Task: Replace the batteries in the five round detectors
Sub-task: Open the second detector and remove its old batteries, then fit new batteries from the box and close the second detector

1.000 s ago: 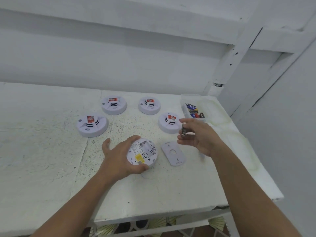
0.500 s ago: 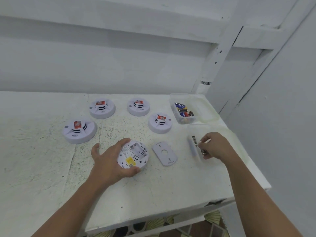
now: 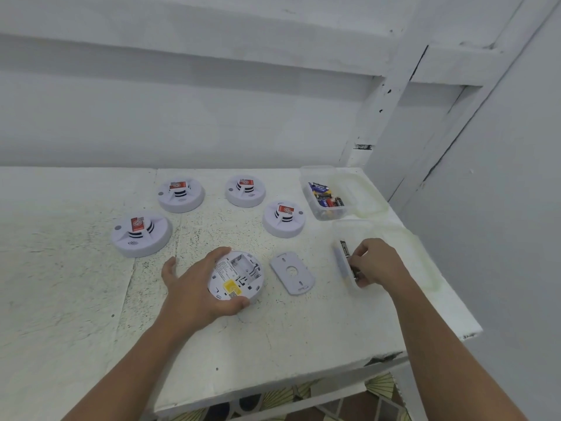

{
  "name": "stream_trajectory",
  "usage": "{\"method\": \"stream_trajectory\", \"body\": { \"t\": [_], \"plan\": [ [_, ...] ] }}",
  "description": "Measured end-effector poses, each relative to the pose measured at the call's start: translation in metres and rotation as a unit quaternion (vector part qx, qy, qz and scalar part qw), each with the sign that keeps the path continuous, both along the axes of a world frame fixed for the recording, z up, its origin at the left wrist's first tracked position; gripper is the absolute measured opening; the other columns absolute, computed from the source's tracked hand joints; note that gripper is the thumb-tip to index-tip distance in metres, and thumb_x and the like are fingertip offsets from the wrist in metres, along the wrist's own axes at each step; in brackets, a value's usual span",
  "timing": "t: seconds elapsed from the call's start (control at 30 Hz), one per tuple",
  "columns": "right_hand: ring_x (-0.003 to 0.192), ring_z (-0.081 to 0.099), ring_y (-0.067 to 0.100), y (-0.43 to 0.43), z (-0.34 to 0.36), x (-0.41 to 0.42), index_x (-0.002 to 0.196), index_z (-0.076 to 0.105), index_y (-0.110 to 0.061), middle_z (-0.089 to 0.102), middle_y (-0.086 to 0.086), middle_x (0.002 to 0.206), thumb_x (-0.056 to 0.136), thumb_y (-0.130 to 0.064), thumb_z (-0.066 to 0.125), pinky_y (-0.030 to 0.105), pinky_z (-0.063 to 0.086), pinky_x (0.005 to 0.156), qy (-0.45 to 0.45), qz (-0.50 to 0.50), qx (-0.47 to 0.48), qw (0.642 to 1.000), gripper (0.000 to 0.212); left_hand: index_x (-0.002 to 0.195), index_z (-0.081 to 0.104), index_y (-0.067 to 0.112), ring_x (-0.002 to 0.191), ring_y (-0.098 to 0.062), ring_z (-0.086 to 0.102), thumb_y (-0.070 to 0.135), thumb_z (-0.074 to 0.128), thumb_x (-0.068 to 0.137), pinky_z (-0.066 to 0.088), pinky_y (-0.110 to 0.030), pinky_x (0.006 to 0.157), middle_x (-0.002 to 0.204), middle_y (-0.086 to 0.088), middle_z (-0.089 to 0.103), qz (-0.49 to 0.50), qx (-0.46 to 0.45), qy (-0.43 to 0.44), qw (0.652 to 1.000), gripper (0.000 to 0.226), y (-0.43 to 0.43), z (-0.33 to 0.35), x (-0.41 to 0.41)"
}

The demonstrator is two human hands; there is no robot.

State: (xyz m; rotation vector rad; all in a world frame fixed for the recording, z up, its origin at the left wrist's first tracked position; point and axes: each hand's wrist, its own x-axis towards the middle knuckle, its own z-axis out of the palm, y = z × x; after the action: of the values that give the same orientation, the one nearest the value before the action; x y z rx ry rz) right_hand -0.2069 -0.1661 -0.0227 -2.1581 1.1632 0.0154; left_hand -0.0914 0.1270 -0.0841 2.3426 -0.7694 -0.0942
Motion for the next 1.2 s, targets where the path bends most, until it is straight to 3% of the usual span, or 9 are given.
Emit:
{"method": "stream_trajectory", "body": {
  "t": [0.17,0.43,0.53,0.6,0.67,0.77,0.97,1.1,1.2],
  "plan": [
    [0.072,0.071,0.034,-0.003,0.004,0.000,0.089,0.060,-0.004,0.070,0.017,0.086,0.091,-0.023,0.058,0.048,0.058,0.078,0.004,-0.006,0.005,1.000,0.019,0.133,0.036,0.043,0.100,0.006,0.041,0.085,0.050,0.045,-0.015,-0.038,0.110,0.107,0.022,0.053,0.004,0.001,0.001,1.000,0.098,0.000,-0.001,0.000],
    [0.054,0.065,0.027,-0.018,0.021,0.008,0.092,0.058,-0.003,0.068,0.013,0.078,0.095,-0.026,0.052,0.044,0.060,0.072,-0.045,-0.044,0.003,0.998,0.024,0.133,0.035,0.041,0.100,0.003,0.043,0.083,0.051,0.044,-0.015,-0.041,0.111,0.104,0.026,0.053,-0.001,0.014,0.016,1.000,0.100,-0.002,0.006,0.000],
    [0.056,0.066,0.027,-0.024,0.030,0.019,0.090,0.059,-0.004,0.069,0.014,0.079,0.092,-0.027,0.053,0.047,0.059,0.070,-0.087,-0.029,-0.041,0.995,0.024,0.134,0.034,0.040,0.102,0.002,0.041,0.083,0.050,0.044,-0.014,-0.040,0.110,0.109,0.024,0.051,0.000,0.018,0.013,1.000,0.101,-0.006,0.007,0.002],
    [0.063,0.067,0.028,-0.024,0.037,0.031,0.089,0.059,-0.006,0.068,0.010,0.080,0.092,-0.029,0.053,0.042,0.059,0.067,-0.111,0.004,-0.082,0.990,0.024,0.135,0.034,0.039,0.104,0.003,0.039,0.084,0.048,0.045,-0.014,-0.041,0.110,0.114,0.024,0.047,-0.002,0.023,0.009,1.000,0.102,-0.010,0.007,0.005],
    [0.070,0.061,0.027,-0.023,0.041,0.046,0.087,0.058,-0.007,0.063,0.007,0.083,0.094,-0.028,0.052,0.030,0.048,0.064,-0.126,0.045,-0.127,0.983,0.023,0.135,0.034,0.040,0.106,0.004,0.037,0.085,0.049,0.045,-0.013,-0.041,0.111,0.116,0.024,0.047,-0.003,0.019,0.016,1.000,0.102,-0.013,0.006,0.010],
    [0.077,0.052,0.021,-0.022,0.043,0.070,0.086,0.059,-0.007,0.060,0.004,0.084,0.094,-0.016,0.049,0.026,0.036,0.067,-0.138,0.094,-0.173,0.971,0.015,0.134,0.034,0.040,0.106,0.003,0.038,0.084,0.050,0.045,-0.010,-0.041,0.111,0.114,0.023,0.048,0.000,0.011,0.023,1.000,0.101,-0.020,0.008,0.019],
    [0.090,0.060,0.028,-0.038,0.040,0.114,0.101,0.066,-0.002,0.066,0.013,0.105,0.085,0.005,0.046,0.029,0.046,0.072,-0.017,0.154,-0.217,0.964,0.027,0.134,0.034,0.039,0.113,-0.002,0.043,0.081,0.054,0.046,-0.004,-0.041,0.112,0.118,0.021,0.049,0.012,-0.012,0.039,0.999,0.100,-0.031,0.006,0.034],
    [0.077,0.054,0.023,-0.047,0.032,0.132,0.107,0.069,-0.004,0.068,0.014,0.107,0.084,0.008,0.047,0.021,0.038,0.051,0.064,0.199,-0.202,0.957,0.033,0.134,0.035,0.038,0.110,0.002,0.038,0.081,0.051,0.045,-0.002,-0.038,0.112,0.115,0.022,0.046,0.018,-0.019,0.025,0.999,0.100,-0.035,0.005,0.035],
    [0.083,0.056,0.024,-0.051,0.028,0.144,0.111,0.070,-0.007,0.066,0.011,0.107,0.086,0.005,0.050,0.025,0.043,0.060,0.069,0.225,-0.174,0.956,0.034,0.136,0.034,0.038,0.109,0.004,0.034,0.081,0.051,0.045,-0.003,-0.038,0.113,0.115,0.023,0.043,0.019,-0.015,0.021,0.999,0.102,-0.035,0.004,0.037]
  ]
}}
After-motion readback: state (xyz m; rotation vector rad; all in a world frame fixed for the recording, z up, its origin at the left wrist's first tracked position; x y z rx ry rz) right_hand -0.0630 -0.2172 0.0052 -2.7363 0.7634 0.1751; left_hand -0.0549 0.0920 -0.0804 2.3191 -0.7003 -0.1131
